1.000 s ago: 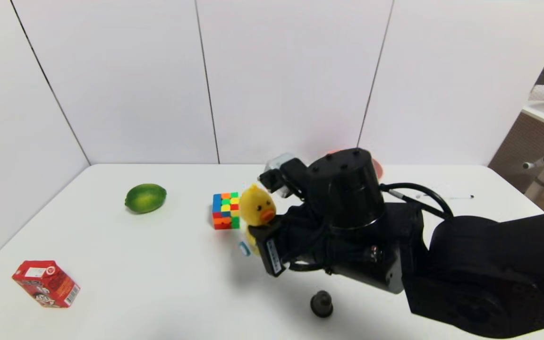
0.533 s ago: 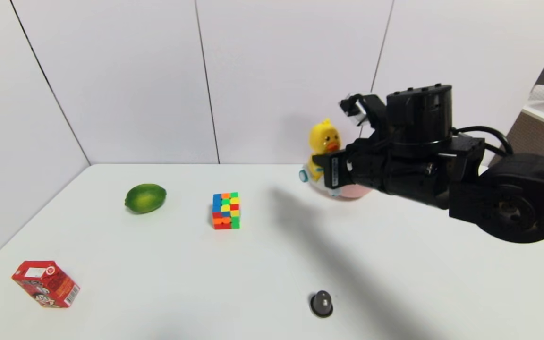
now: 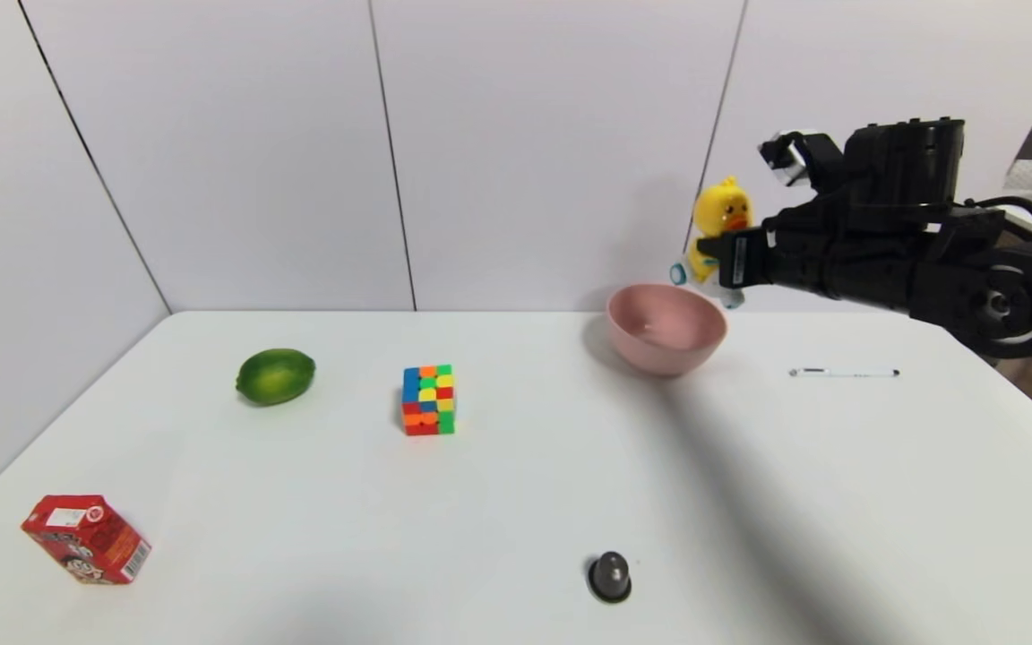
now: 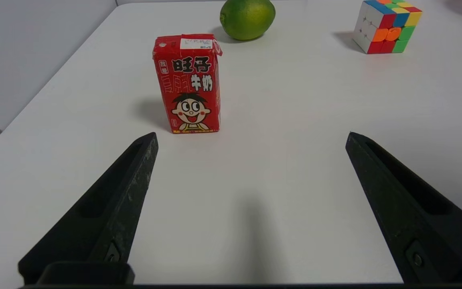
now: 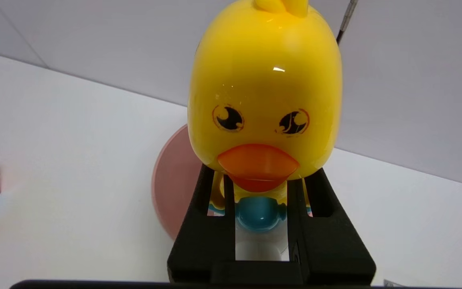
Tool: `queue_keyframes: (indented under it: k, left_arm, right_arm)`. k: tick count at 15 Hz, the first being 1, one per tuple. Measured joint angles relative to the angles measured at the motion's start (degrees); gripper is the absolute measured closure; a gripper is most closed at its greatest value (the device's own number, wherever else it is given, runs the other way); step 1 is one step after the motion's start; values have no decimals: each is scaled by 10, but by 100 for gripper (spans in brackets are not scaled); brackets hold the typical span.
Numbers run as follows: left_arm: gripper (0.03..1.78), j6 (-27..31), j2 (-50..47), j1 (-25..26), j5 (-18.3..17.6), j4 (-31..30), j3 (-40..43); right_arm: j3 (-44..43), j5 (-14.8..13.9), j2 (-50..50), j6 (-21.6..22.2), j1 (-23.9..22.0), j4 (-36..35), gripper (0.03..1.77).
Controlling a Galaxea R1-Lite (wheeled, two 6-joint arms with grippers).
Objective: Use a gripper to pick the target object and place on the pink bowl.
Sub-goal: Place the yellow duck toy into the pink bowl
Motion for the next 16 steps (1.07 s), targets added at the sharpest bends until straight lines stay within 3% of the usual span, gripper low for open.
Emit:
queue_keyframes:
  k: [16]
  left_arm:
    - [12, 0, 0, 0, 0, 0, 0]
  right_arm:
    - [-56, 3, 159, 5, 2, -42, 144]
